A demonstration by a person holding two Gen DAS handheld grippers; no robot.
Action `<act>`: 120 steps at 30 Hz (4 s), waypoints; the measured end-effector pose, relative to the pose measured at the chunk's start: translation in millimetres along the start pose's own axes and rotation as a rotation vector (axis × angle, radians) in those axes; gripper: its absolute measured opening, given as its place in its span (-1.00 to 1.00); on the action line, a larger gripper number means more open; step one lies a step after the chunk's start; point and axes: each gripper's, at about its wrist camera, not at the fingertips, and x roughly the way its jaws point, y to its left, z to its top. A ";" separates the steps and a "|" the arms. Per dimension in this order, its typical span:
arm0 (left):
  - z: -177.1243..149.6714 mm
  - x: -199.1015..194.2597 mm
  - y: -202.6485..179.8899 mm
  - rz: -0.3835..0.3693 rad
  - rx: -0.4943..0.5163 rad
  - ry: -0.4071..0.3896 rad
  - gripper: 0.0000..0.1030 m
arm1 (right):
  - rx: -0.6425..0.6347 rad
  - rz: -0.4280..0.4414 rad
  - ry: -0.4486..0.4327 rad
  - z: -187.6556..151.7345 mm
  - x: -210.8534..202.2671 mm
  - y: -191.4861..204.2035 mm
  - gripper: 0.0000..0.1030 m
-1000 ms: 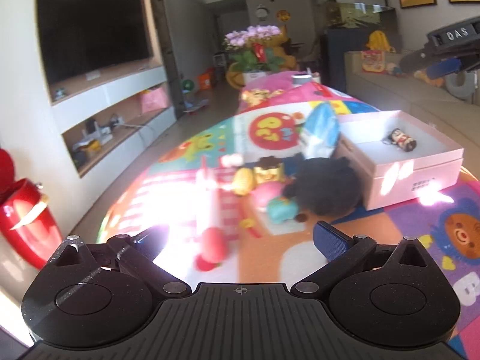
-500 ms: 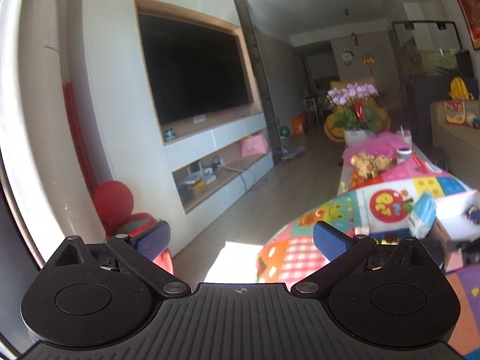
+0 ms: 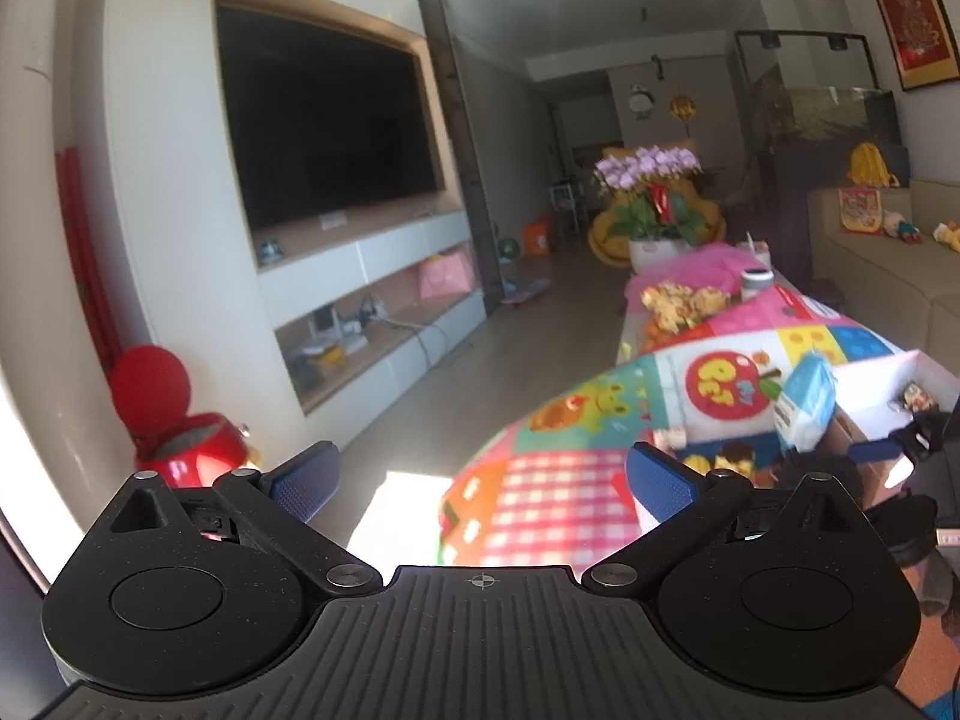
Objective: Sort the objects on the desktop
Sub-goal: 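Move the right tool to the yellow cupcake toy and grasp it, then lift the yellow cupcake toy off the mat with the right tool, then grasp the white-and-red toy stick with the left tool while the right tool holds the cupcake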
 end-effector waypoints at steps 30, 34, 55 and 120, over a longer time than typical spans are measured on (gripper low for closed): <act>-100.6 86.4 -103.5 -0.269 -0.128 0.273 -0.34 | 0.040 0.035 0.187 88.2 81.1 -17.6 0.05; -109.3 71.8 -104.3 -0.310 -0.150 0.283 -0.18 | 0.090 -0.029 0.388 93.3 135.7 -20.2 0.05; -88.1 83.5 -117.8 -0.229 -0.216 0.232 1.00 | 0.017 0.108 0.159 -15.8 -87.8 -64.1 -0.21; -81.0 95.6 -162.2 -0.267 -0.097 0.312 0.02 | 0.255 -0.023 0.205 -133.7 -86.9 -95.7 1.00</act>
